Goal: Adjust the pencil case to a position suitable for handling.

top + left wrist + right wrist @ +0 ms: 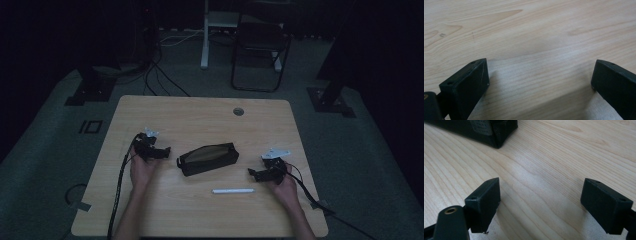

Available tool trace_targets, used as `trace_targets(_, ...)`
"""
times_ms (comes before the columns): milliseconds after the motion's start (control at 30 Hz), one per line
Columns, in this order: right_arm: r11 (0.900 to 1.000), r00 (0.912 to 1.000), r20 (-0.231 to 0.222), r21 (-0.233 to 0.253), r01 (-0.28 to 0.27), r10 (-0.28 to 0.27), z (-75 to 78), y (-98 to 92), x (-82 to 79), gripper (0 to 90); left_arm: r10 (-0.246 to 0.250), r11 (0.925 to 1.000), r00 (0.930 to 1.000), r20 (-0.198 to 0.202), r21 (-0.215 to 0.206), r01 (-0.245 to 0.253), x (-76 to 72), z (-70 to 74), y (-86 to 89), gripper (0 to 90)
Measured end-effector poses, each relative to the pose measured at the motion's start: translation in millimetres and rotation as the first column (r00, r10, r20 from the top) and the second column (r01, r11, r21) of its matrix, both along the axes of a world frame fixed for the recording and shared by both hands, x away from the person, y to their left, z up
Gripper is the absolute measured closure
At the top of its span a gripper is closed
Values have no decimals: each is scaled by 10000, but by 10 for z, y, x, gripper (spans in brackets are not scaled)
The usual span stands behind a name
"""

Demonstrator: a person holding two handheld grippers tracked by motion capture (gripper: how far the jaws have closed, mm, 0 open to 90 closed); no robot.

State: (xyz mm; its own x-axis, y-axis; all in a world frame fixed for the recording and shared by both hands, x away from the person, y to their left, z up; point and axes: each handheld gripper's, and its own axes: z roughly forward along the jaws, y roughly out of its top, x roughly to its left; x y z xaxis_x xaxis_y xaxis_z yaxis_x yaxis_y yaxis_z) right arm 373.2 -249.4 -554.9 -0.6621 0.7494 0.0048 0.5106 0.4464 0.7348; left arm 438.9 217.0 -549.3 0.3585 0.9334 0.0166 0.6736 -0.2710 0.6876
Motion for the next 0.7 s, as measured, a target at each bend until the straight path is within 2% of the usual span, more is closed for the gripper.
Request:
trace_targets(167,10000,10000,-3,1,0,0,0,0,0,163,150,9999,9999,29,-23,-149,3,0,-1,25)
trace_targets(200,10000,10000,-26,-41,-64,64,0,3,-1,138,197,9998,9998,4,-23,-197,-18,44,23,129)
trace_targets(233,9999,9999,-44,-52,-103,103,-1,8,-3,137,252,9997,9997,-57,-3,-252,-23,59,25,197)
trace_targets(300,9999,9999,-46,-52,-98,98,-1,8,-7,137,315,9995,9994,-143,26,-314,-33,72,13,225)
trace_targets(467,9999,10000,-27,-48,-95,94,-2,6,-12,138,168,9998,9991,-395,64,-166,-69,121,-4,382)
trace_targets(600,9999,9999,-32,-57,-109,109,-1,1,-20,138,-75,9998,9993,-375,-165,69,-92,151,-28,390)
trace_targets(700,9999,9999,-36,-54,-108,108,-1,1,-20,138,-304,9991,9995,-109,-286,301,-141,224,-62,390)
